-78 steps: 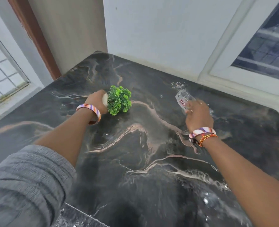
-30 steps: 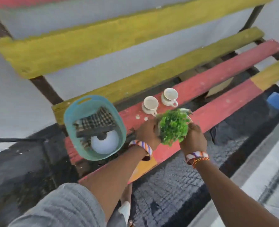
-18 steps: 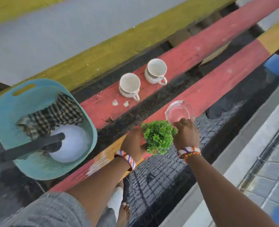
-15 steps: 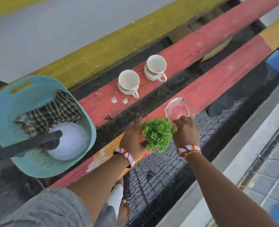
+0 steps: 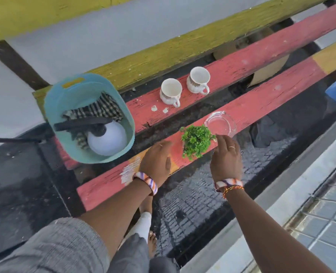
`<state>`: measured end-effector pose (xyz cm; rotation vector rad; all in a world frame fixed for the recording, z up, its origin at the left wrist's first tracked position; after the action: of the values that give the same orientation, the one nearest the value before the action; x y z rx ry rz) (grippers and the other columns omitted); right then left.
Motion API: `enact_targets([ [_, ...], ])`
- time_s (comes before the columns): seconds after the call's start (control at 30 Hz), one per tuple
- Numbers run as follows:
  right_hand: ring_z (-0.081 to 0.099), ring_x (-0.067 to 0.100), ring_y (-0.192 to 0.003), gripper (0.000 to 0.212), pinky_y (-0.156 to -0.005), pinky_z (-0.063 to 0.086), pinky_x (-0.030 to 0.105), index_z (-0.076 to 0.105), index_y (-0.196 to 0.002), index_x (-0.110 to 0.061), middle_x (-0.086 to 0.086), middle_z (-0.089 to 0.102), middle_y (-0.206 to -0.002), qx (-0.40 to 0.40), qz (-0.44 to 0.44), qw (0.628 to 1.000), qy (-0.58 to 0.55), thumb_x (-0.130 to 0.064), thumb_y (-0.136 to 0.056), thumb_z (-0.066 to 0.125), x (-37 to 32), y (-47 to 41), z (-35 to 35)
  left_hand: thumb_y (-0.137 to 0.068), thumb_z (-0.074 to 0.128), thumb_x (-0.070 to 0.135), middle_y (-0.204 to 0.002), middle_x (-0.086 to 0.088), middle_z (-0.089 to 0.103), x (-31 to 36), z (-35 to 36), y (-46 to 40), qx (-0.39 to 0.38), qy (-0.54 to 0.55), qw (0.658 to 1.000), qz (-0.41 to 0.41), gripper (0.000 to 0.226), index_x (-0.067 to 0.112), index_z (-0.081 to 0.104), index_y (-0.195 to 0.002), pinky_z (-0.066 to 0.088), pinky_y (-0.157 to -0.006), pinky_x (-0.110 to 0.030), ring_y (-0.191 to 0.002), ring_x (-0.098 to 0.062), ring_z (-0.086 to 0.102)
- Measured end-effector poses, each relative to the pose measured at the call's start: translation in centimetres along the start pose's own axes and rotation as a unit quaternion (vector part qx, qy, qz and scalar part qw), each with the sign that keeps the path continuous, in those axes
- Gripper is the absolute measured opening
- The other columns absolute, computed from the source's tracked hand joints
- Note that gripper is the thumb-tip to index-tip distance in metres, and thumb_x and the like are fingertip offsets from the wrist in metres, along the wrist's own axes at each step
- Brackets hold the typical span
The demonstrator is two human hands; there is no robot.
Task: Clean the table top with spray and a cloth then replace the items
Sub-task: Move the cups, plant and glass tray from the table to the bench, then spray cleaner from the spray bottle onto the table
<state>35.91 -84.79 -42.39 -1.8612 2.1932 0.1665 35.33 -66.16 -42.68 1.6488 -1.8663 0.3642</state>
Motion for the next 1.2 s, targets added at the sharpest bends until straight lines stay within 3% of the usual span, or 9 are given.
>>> enact_targets([
  [0.27, 0.029, 0.039, -0.137, 0.077, -0.111, 0.023, 0.049, 0.029, -0.142, -0.001, 0.021, 0.032, -0.147, 0.024, -0.043, 0.990, -0.134, 0.001, -0.073, 0.064, -10.2, 3.2, -4.3, -0.069, 0.052, -0.004, -0.099, -0.017, 0.067, 2.1, -10.3, 5.7, 0.269, -0.005, 0.956, 0.115, 0.038, 0.006, 0.061, -0.104, 0.037, -0.082, -0.029, -0.096, -0.021, 0.045],
  [0.37, 0.035, 0.036, -0.135, 0.076, -0.109, 0.034, 0.048, 0.023, -0.144, -0.001, 0.021, 0.033, -0.147, -0.072, -0.086, 0.953, -0.282, -0.002, -0.079, 0.062, -15.3, 3.4, -2.9, -0.066, 0.052, -0.004, -0.109, -0.021, 0.060, -0.9, -14.5, 6.9, 0.389, 0.073, 0.918, -0.027, 0.044, 0.001, 0.055, -0.110, 0.041, -0.093, -0.039, -0.105, -0.029, 0.049],
  [0.47, 0.039, 0.030, -0.133, 0.085, -0.104, 0.039, 0.046, 0.020, -0.145, -0.003, 0.017, 0.037, -0.144, -0.173, -0.077, 0.901, -0.390, -0.011, -0.077, 0.071, -20.1, 2.5, -0.6, -0.069, 0.042, 0.001, -0.115, -0.031, 0.054, -6.6, -17.0, 7.7, 0.467, 0.250, 0.804, -0.270, 0.045, -0.007, 0.051, -0.113, 0.045, -0.095, -0.048, -0.108, -0.040, 0.054],
  [0.63, 0.041, 0.024, -0.131, 0.084, -0.100, 0.040, 0.027, 0.022, -0.145, -0.007, 0.005, 0.045, -0.133, -0.340, 0.008, 0.800, -0.495, 0.004, -0.077, 0.070, -24.5, 0.2, 3.5, -0.082, 0.038, -0.011, -0.111, -0.025, 0.064, -7.3, -16.3, 6.5, 0.319, 0.256, 0.823, -0.394, 0.034, -0.004, 0.061, -0.107, 0.046, -0.083, -0.039, -0.105, -0.036, 0.059],
  [0.77, 0.055, 0.022, -0.112, 0.068, -0.080, 0.051, 0.011, 0.040, -0.136, -0.003, 0.019, 0.056, -0.127, -0.345, -0.020, 0.818, -0.460, 0.009, -0.076, 0.068, -24.8, -0.4, 4.1, -0.081, 0.038, -0.013, -0.099, -0.031, 0.064, -7.9, -16.4, 5.0, 0.294, 0.277, 0.828, -0.389, 0.027, -0.006, 0.062, -0.091, 0.041, -0.065, -0.041, -0.095, -0.042, 0.059],
  [0.87, 0.061, 0.021, -0.101, 0.072, -0.088, 0.052, 0.030, 0.042, -0.135, -0.006, 0.016, 0.061, -0.113, -0.312, -0.030, 0.841, -0.441, 0.005, -0.071, 0.074, -24.8, -1.2, 4.4, -0.077, 0.037, -0.018, -0.112, -0.019, 0.066, -8.9, -16.3, 3.0, 0.303, 0.360, 0.809, -0.352, 0.047, 0.003, 0.063, -0.110, 0.050, -0.087, -0.033, -0.107, -0.031, 0.061],
  [1.0, 0.059, 0.002, -0.102, 0.086, -0.086, 0.042, 0.004, 0.023, -0.141, -0.004, 0.008, 0.053, -0.119, -0.311, -0.132, 0.848, -0.408, 0.015, -0.072, 0.069, -26.1, -1.3, 4.3, -0.084, 0.037, -0.016, -0.127, -0.017, 0.059, -9.7, -16.5, 0.3, 0.263, 0.466, 0.775, -0.336, 0.047, 0.002, 0.051, -0.124, 0.046, -0.100, -0.034, -0.121, -0.028, 0.054],
  [1.1, 0.045, 0.036, -0.123, 0.069, -0.105, 0.038, 0.038, 0.038, -0.132, 0.004, 0.025, 0.044, -0.134, -0.298, -0.177, 0.872, -0.346, -0.001, -0.072, 0.070, -27.8, -1.1, 3.8, -0.086, 0.039, -0.012, -0.132, -0.010, 0.055, -10.1, -17.1, 0.4, 0.270, 0.427, 0.787, -0.353, 0.045, 0.006, 0.052, -0.125, 0.044, -0.096, -0.027, -0.121, -0.023, 0.053],
  [1.2, 0.056, 0.039, -0.091, 0.058, -0.077, 0.047, 0.053, 0.051, -0.115, 0.006, 0.027, 0.055, -0.103, -0.254, -0.161, 0.879, -0.371, -0.025, -0.067, 0.060, -28.4, -0.5, 3.1, -0.087, 0.037, -0.010, -0.129, -0.009, 0.057, -10.5, -18.8, 1.8, 0.306, 0.382, 0.796, -0.357, 0.042, 0.008, 0.056, -0.120, 0.043, -0.081, -0.022, -0.113, -0.021, 0.058],
])
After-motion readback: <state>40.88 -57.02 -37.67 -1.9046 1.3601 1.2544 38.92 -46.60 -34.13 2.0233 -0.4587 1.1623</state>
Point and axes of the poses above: each hand's wrist, its own y-axis away from the middle knuckle, its own z-axis out of the palm, x = y × z, the point moved 4 cm from there along -y, towards the middle knuckle
